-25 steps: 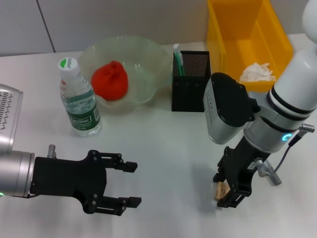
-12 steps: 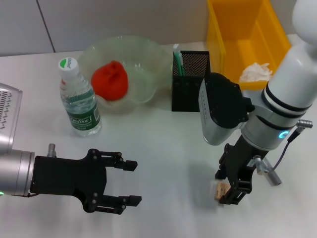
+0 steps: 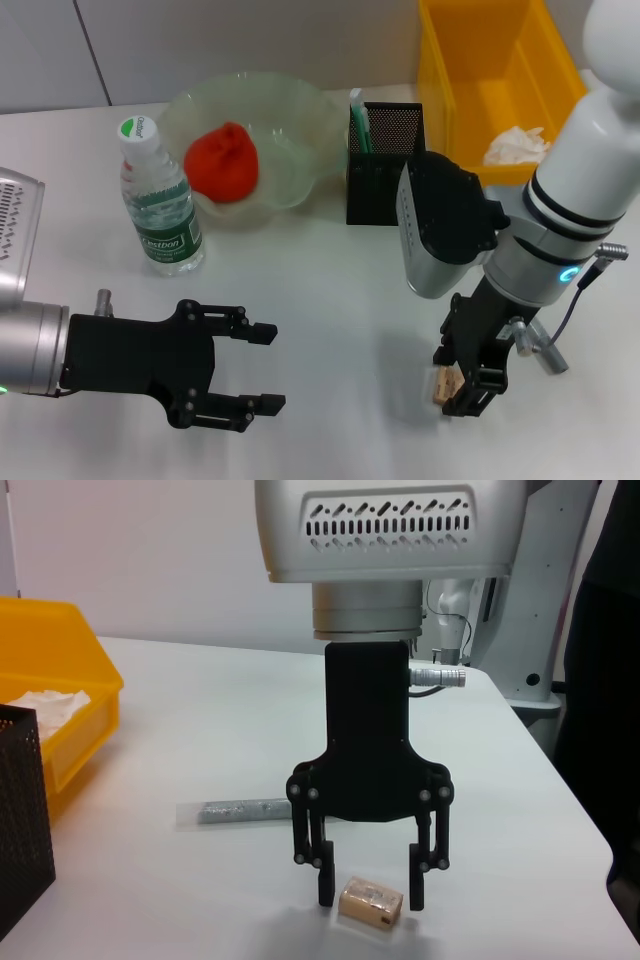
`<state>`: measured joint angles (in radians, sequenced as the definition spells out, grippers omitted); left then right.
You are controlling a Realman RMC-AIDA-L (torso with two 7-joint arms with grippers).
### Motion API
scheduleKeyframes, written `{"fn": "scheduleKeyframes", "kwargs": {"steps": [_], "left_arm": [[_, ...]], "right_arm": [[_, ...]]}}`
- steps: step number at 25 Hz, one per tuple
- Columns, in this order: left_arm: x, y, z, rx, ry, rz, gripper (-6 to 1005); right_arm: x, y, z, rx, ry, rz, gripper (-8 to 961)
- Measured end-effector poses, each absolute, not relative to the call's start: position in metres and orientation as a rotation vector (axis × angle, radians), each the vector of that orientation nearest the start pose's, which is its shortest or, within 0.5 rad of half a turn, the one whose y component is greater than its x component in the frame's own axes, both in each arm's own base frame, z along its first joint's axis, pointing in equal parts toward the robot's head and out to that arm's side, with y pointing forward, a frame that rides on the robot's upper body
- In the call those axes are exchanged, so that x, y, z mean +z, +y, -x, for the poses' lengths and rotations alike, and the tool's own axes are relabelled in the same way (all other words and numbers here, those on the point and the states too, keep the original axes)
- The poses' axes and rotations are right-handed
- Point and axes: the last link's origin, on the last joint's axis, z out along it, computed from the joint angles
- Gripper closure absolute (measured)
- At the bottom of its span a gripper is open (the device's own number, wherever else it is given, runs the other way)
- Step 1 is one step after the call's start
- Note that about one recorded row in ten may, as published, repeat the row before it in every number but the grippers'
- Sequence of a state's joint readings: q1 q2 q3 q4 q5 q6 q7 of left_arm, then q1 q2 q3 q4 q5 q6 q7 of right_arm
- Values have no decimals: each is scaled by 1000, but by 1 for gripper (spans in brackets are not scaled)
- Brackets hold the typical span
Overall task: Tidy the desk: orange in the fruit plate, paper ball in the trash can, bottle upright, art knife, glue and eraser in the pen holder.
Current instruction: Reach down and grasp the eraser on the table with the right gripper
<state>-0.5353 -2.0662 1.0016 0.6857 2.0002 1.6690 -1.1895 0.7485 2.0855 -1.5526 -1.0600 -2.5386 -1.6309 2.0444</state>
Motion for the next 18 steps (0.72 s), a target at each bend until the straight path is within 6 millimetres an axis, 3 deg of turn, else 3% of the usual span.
{"fn": "scheduleKeyframes", "kwargs": {"steps": [18], "left_arm": [[-30, 299, 242, -544, -130, 3112, 268]], "right_arm": [[-58, 331, -182, -916, 225, 3069, 462]]}}
